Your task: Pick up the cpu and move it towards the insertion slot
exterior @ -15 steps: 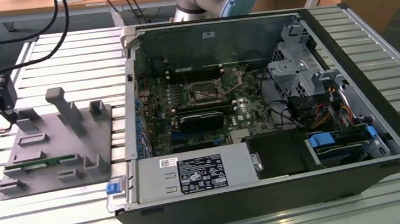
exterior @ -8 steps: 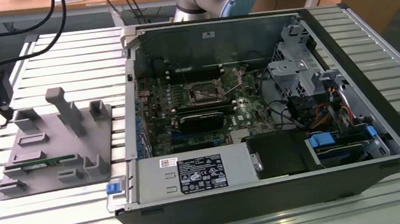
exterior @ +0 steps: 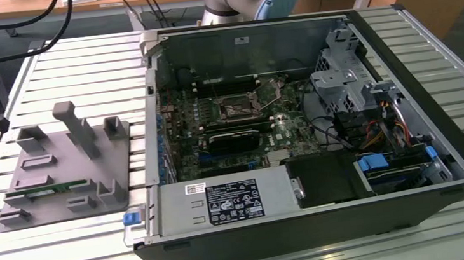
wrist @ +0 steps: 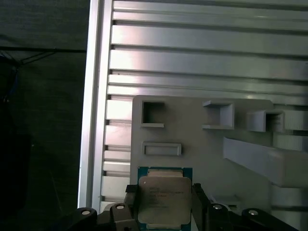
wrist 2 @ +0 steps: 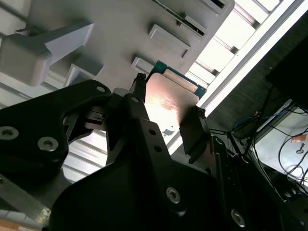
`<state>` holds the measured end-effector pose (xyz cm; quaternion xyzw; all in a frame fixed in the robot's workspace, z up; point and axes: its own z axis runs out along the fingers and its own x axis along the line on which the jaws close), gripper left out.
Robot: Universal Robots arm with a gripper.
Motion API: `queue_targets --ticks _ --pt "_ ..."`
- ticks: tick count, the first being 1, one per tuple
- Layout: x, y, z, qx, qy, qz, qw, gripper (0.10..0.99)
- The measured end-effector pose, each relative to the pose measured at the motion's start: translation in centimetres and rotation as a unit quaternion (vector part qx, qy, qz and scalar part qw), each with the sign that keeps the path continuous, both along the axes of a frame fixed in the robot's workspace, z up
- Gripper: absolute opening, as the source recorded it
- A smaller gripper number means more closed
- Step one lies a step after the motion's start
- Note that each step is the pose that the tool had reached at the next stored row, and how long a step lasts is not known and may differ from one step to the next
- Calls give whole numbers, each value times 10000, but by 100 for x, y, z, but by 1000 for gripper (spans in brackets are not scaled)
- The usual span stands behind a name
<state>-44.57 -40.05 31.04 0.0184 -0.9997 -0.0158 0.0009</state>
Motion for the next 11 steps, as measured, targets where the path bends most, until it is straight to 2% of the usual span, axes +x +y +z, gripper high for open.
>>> queue_targets --ticks 11 --pt "0 11 233 0 0 0 10000 533"
